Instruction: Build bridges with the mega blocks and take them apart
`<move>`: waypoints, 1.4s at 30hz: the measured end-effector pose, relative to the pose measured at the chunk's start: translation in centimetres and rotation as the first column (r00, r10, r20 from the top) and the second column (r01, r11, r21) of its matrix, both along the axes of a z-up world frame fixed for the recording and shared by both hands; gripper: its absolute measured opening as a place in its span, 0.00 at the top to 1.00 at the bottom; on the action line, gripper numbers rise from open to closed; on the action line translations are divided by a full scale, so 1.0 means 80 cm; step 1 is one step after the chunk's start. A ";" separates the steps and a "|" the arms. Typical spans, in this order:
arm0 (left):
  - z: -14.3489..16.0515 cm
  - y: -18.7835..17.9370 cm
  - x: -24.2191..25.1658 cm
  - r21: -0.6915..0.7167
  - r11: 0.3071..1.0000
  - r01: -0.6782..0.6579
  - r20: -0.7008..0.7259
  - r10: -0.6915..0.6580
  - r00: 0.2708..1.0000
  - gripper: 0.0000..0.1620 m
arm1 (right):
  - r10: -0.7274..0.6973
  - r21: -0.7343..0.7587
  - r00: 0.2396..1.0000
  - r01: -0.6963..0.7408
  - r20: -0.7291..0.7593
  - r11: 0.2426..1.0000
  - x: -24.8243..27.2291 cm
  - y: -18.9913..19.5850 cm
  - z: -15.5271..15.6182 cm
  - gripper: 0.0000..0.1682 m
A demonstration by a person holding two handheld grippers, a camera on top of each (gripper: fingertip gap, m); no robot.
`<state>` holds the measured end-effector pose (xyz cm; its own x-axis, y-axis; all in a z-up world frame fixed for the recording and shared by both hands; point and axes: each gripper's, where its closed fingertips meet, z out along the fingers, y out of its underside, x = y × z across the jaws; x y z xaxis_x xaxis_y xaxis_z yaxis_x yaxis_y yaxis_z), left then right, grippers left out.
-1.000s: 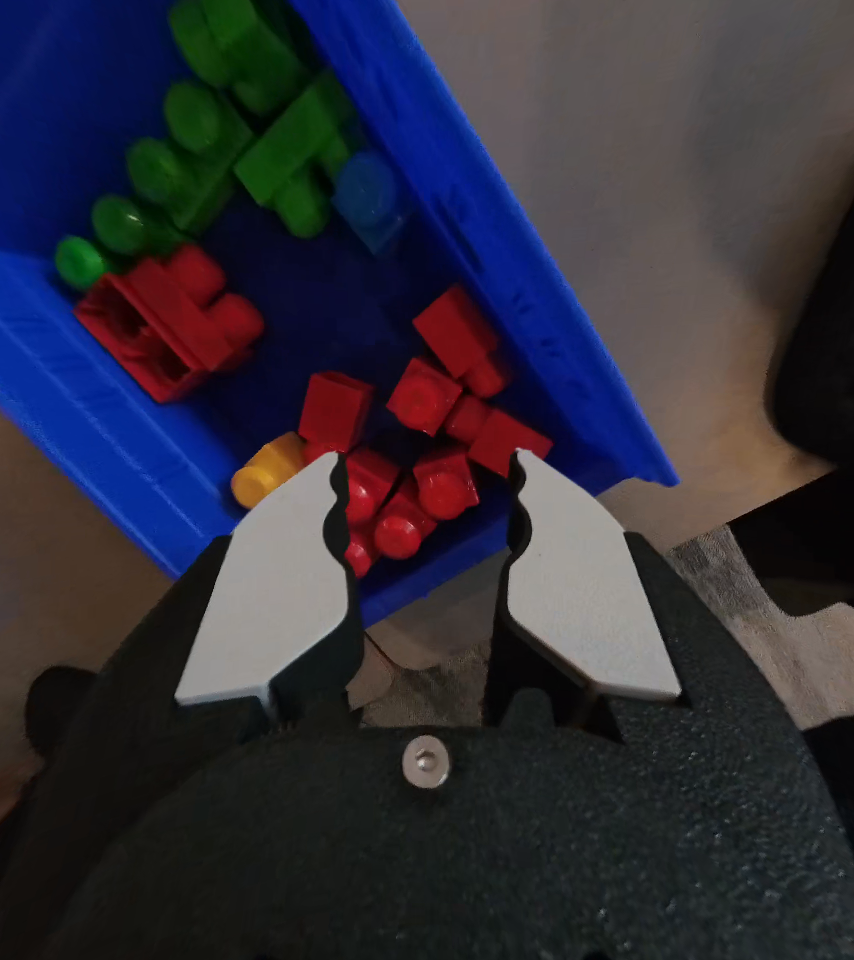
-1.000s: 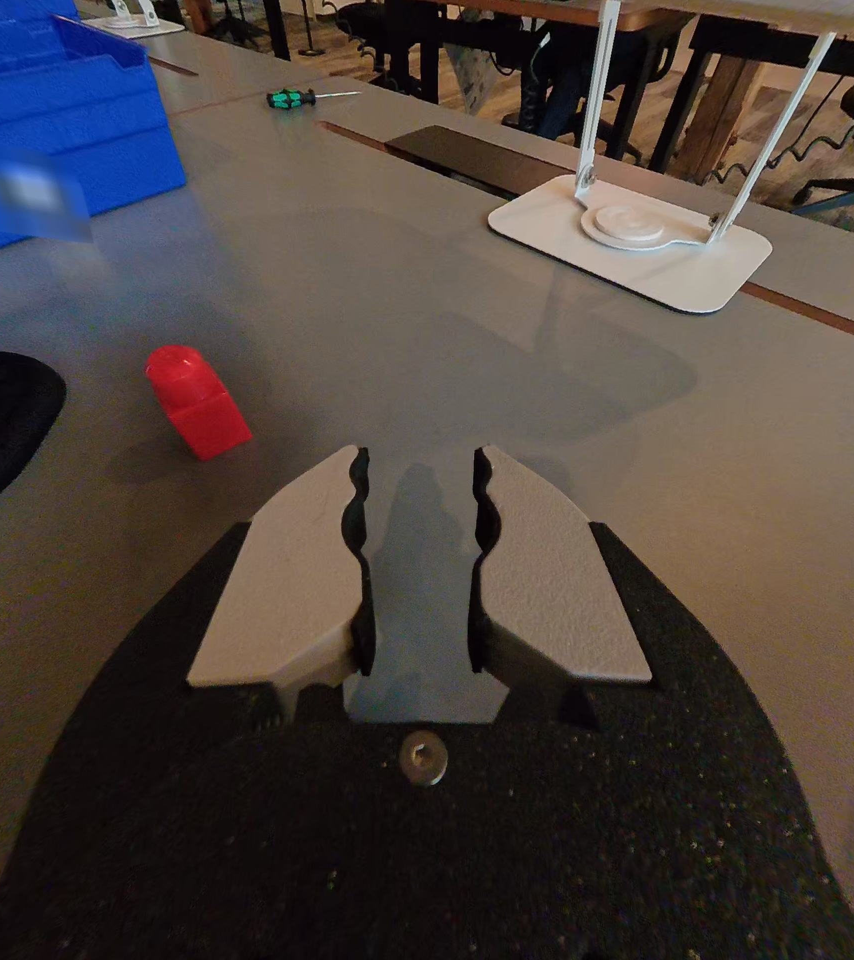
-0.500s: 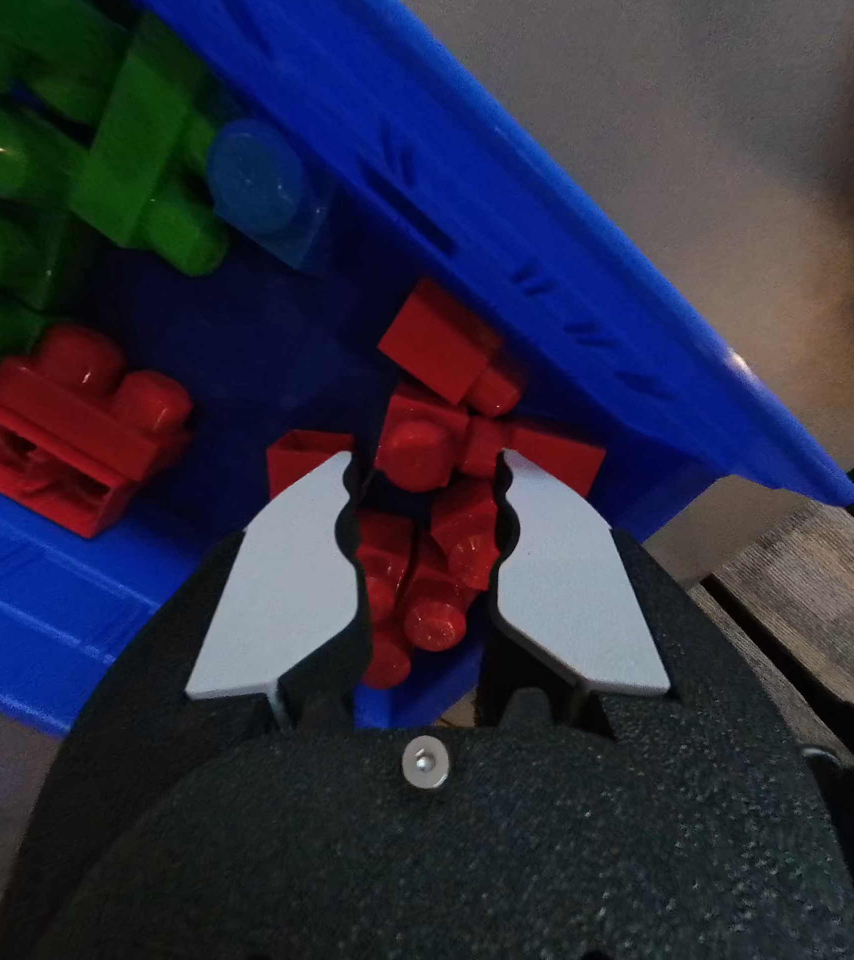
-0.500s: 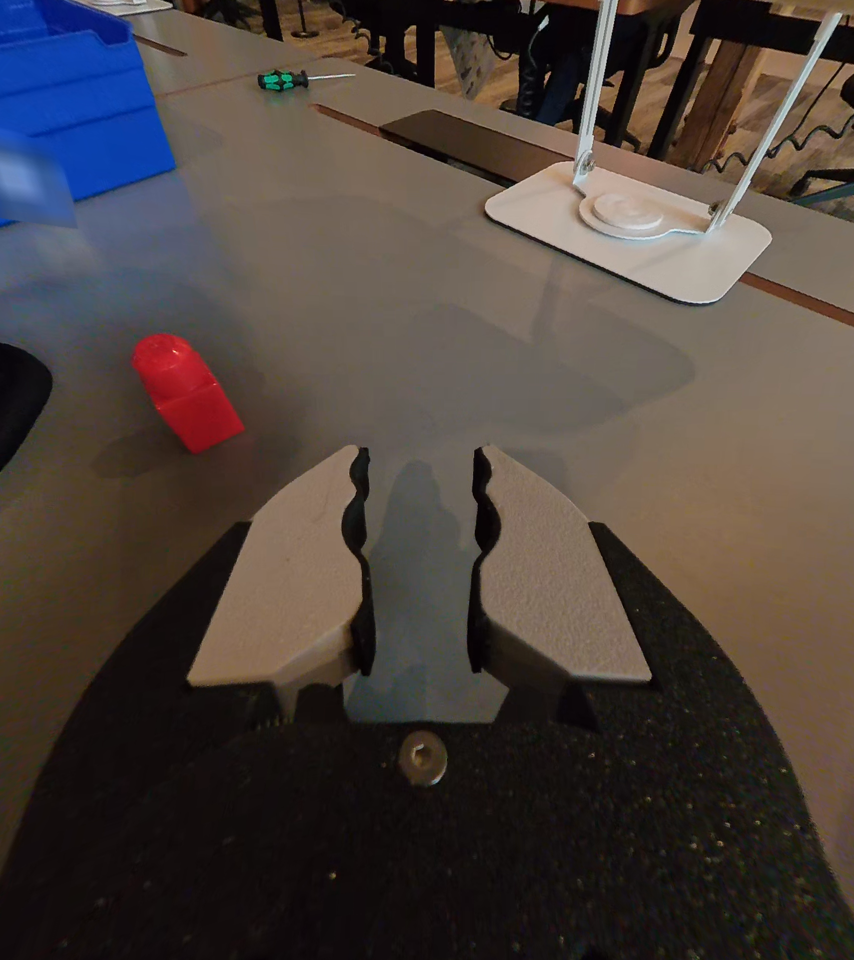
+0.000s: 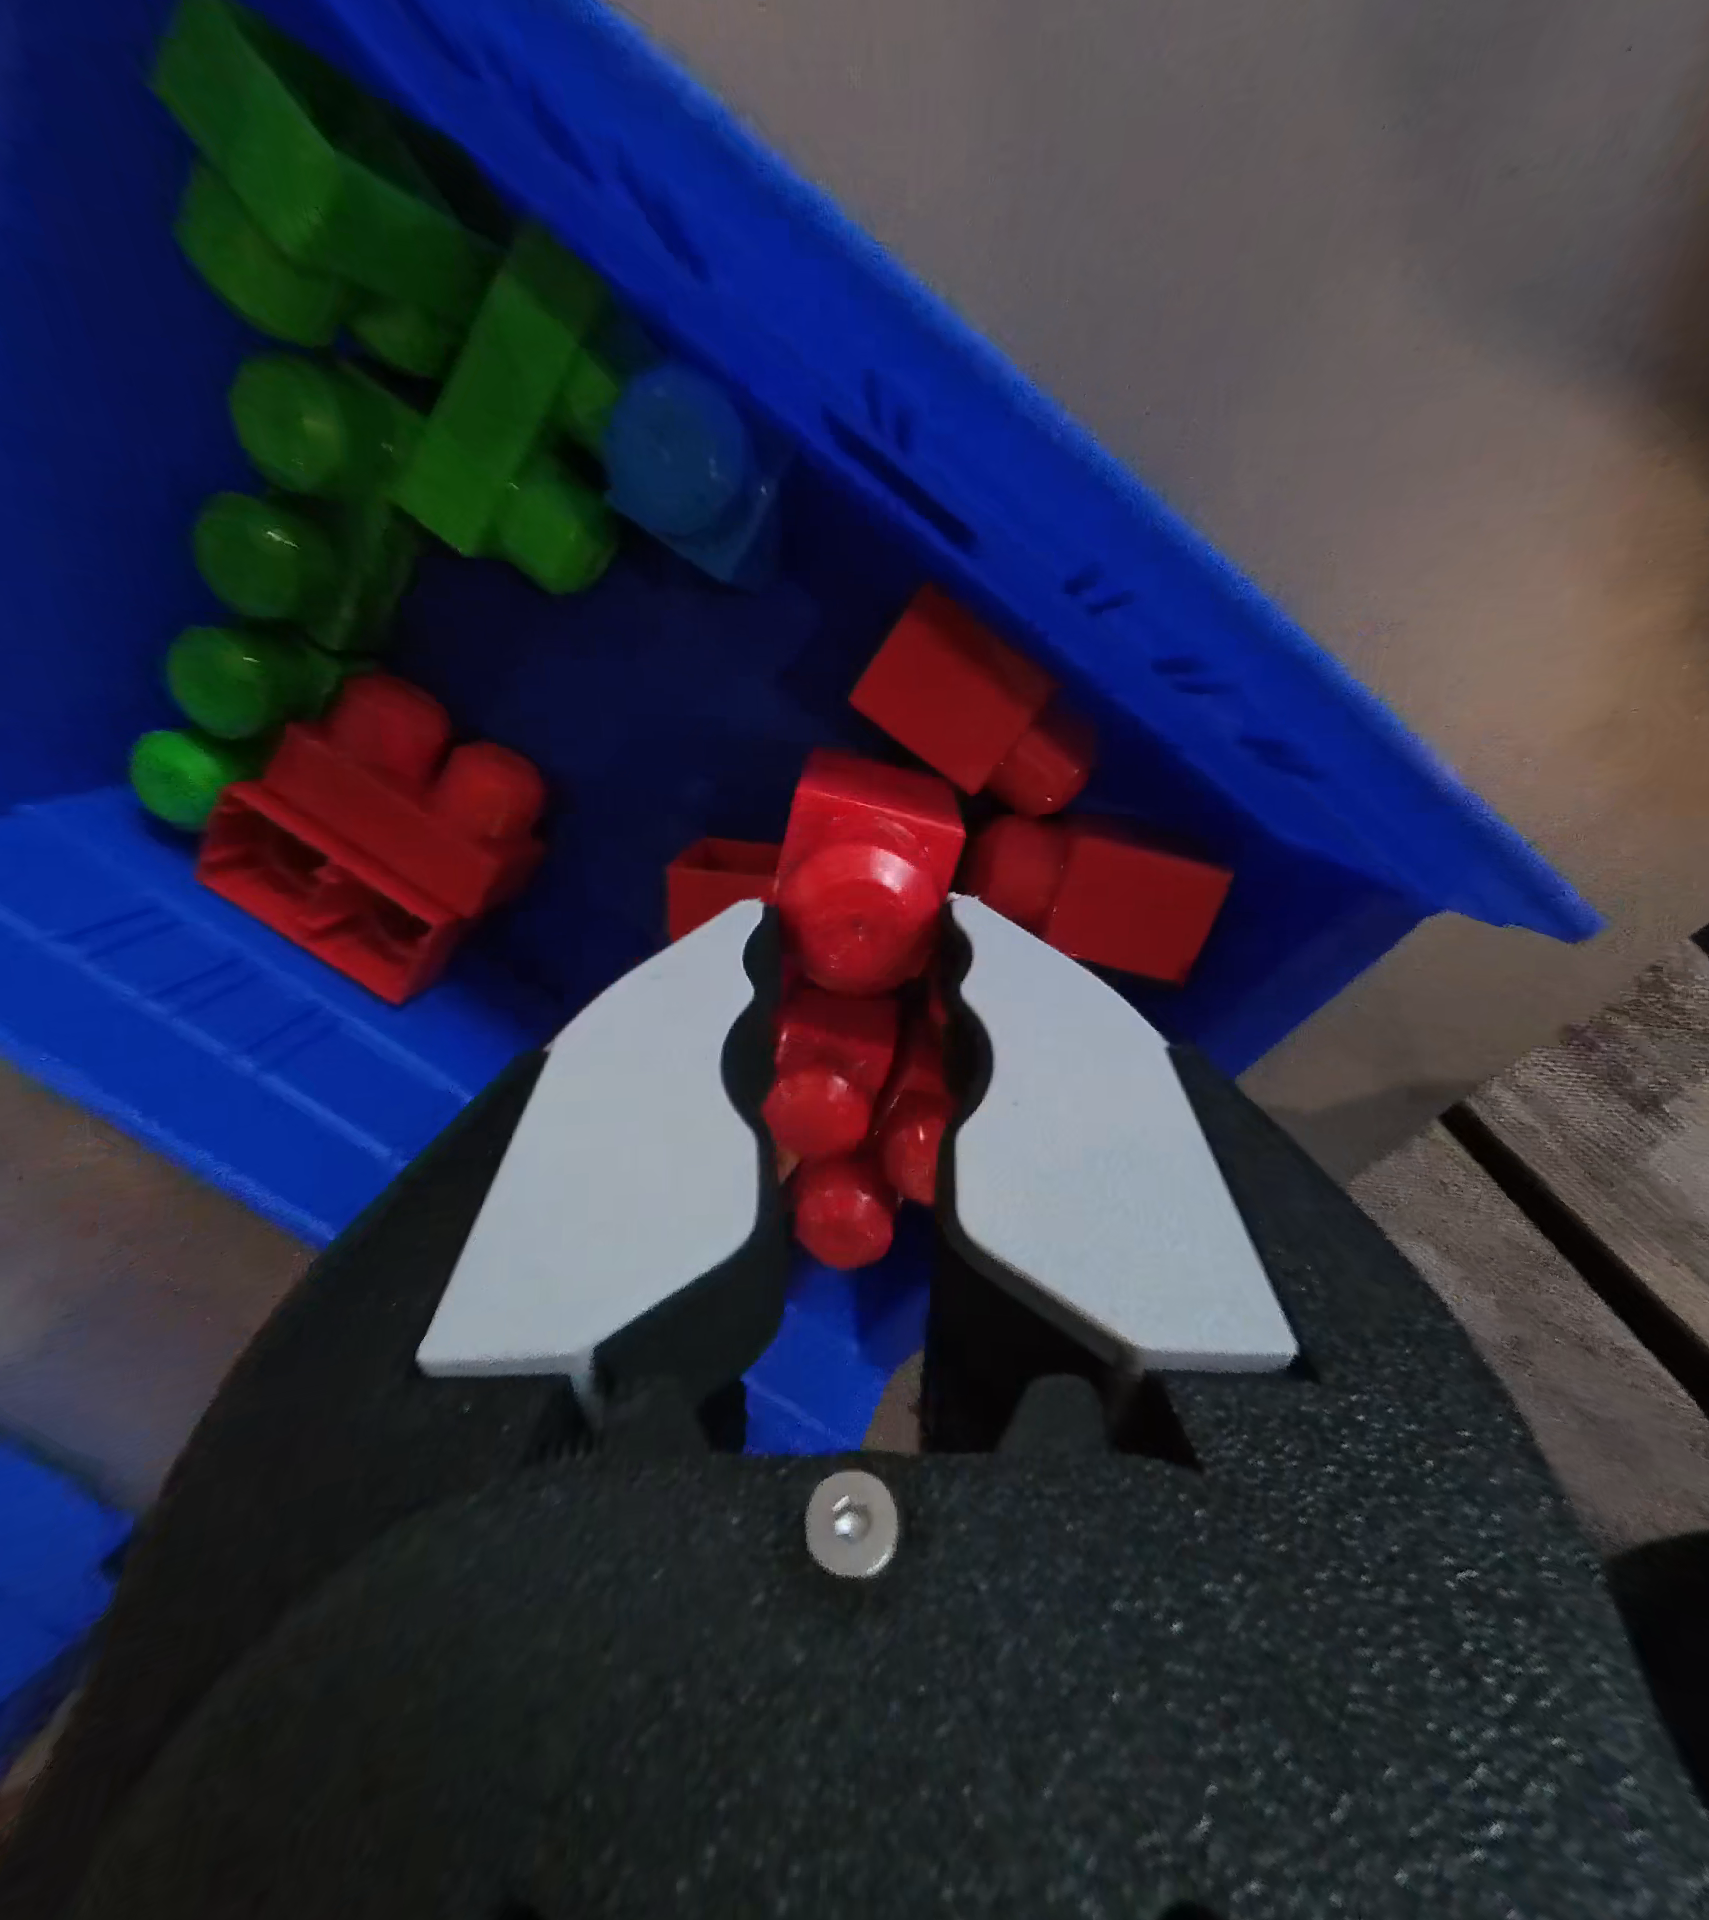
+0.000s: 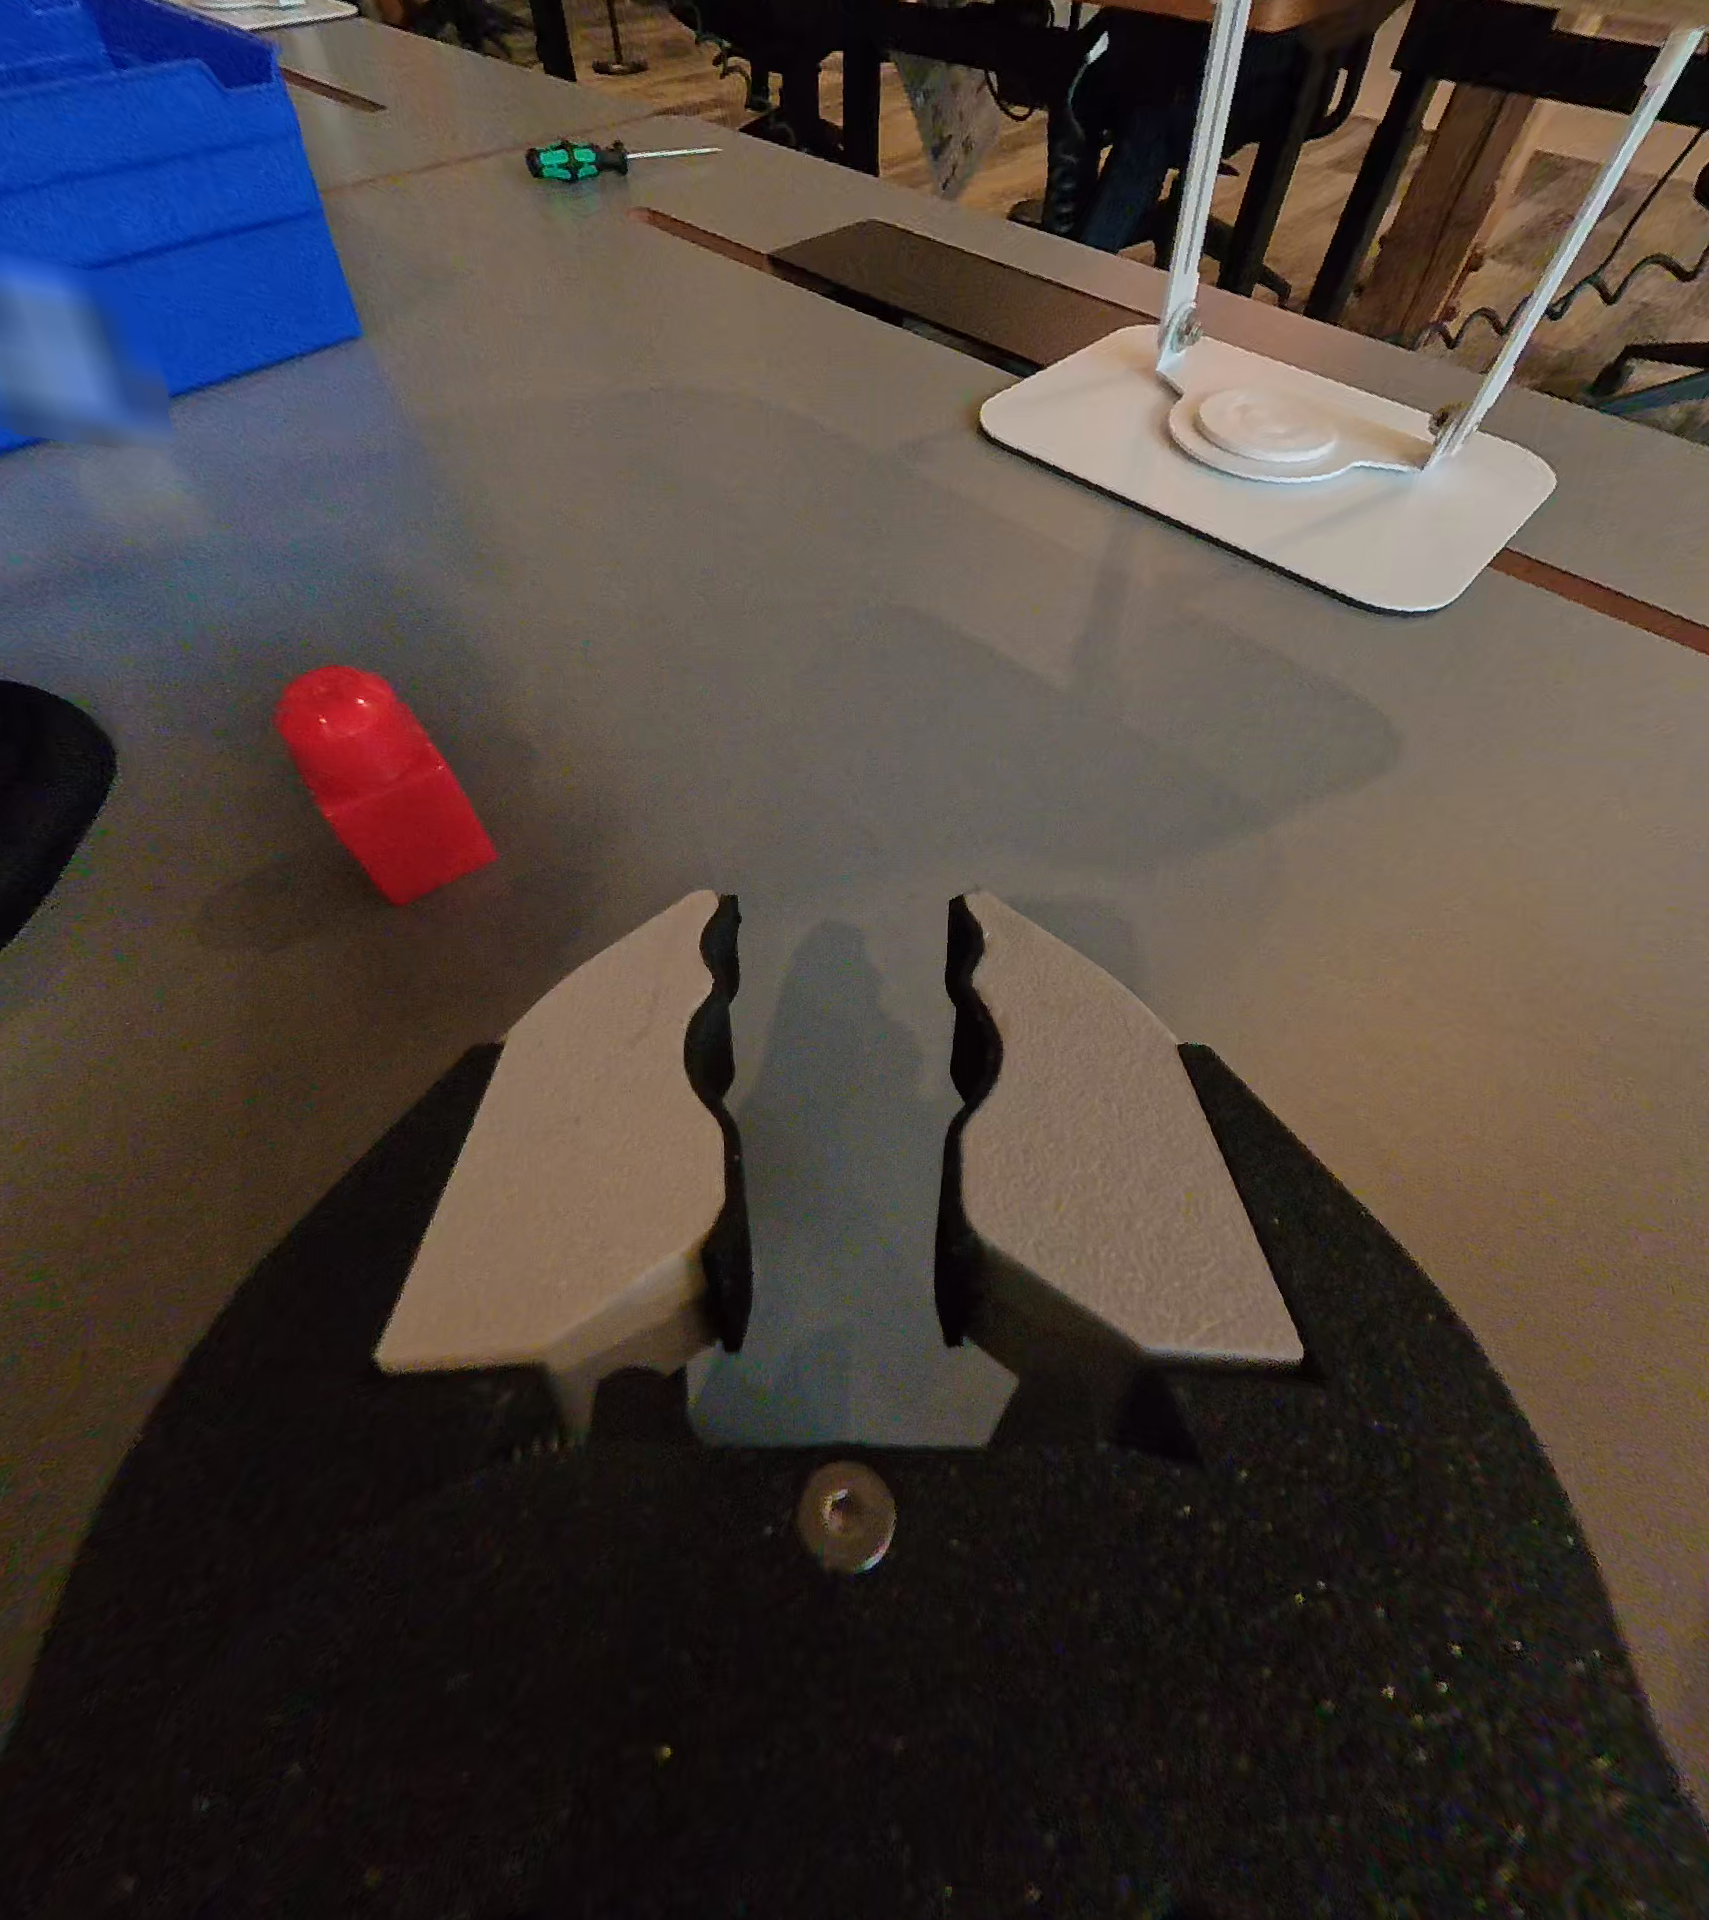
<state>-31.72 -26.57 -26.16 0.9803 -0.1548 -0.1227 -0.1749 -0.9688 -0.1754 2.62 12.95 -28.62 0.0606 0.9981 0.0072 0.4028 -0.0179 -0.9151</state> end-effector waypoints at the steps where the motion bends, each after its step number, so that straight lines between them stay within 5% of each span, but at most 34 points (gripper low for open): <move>1: 0.012 0.004 0.002 0.001 1.000 0.008 -0.015 -0.008 1.000 0.82 | 0.001 0.001 1.000 -0.001 0.000 1.000 0.000 0.000 0.000 0.77; 10: 0.112 0.092 0.058 0.073 0.992 0.103 -0.099 -0.096 0.990 0.82 | 0.009 -0.005 1.000 -0.009 -0.009 1.000 0.000 -0.002 0.003 0.77; 20: 0.139 0.240 0.225 0.177 0.897 0.405 -0.060 -0.401 0.914 0.82 | 0.025 -0.014 1.000 -0.024 0.001 1.000 0.000 -0.006 0.000 0.77; 30: 0.080 0.328 0.344 0.130 0.800 0.585 0.010 -0.591 0.806 0.82 | 0.011 -0.032 0.999 -0.010 0.033 0.999 0.002 0.000 -0.010 0.77; 42: 0.008 0.368 0.386 -0.058 0.818 0.572 0.043 -0.571 0.820 0.82 | -0.007 -0.060 1.000 0.008 0.026 0.998 0.003 0.007 -0.010 0.77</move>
